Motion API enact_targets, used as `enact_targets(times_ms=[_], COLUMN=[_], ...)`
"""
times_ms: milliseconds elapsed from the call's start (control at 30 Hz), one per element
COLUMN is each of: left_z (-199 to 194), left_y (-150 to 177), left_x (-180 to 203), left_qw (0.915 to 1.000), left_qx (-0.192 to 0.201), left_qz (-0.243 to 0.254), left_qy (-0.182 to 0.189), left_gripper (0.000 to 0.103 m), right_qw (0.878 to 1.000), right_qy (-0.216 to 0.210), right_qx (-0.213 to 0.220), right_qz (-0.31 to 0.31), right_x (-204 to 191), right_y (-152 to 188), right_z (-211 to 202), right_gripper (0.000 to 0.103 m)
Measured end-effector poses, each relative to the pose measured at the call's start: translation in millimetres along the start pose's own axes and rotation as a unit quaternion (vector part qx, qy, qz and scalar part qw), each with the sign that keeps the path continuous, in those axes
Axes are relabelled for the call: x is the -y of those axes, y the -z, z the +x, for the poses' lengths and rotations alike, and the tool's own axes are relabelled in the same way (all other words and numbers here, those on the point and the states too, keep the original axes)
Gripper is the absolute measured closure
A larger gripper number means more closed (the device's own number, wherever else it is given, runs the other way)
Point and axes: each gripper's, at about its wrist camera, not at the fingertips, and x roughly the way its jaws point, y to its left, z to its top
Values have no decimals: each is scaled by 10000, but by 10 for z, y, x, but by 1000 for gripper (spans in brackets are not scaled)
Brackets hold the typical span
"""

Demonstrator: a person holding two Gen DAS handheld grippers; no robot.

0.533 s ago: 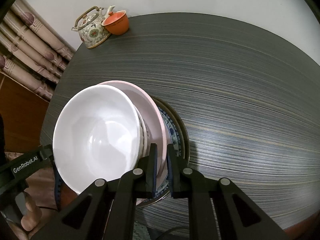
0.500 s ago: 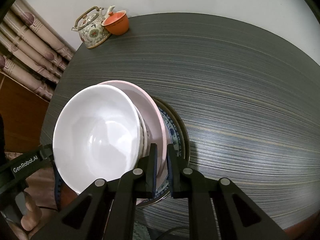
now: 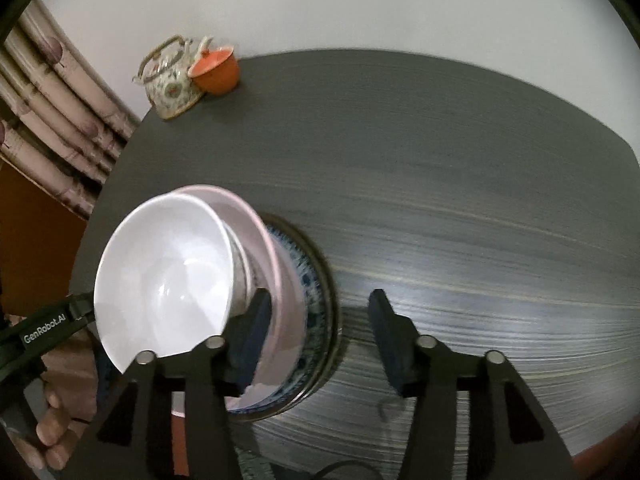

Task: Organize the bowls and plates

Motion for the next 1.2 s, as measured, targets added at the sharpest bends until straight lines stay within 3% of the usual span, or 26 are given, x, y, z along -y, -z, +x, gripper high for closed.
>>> enact_targets(times_ms=[167, 300, 467, 633, 833, 1200], left_z=[-225, -473, -690, -728, -656, -549], left_y=[2, 110, 397, 640, 778, 891], left_x=[-59, -27, 181, 396, 554, 669], left_qw=[9996, 9972, 9896, 9848, 9813, 9822], left_qx=[297, 672, 1093, 1177, 1166, 950], left_qz=[9, 264, 758, 1059, 1253, 1316], left_qy=[14, -187, -554, -711, -877, -949], left_gripper=[59, 55, 46, 45, 43, 40], right_qw=[9998, 9995, 9978, 9912, 9904, 9907], right_qy=[-85, -146, -129, -96, -112, -147], right_qx=[176, 256, 520, 950, 850, 689], right_qz=[101, 65, -389, -914, -1082, -1167], right_x=[135, 172, 15, -190, -230, -180], right_y=[41, 155, 388, 608, 771, 922], right_z=[-190, -315, -473, -610, -577, -552], right_gripper=[34, 25, 13, 2, 0, 0])
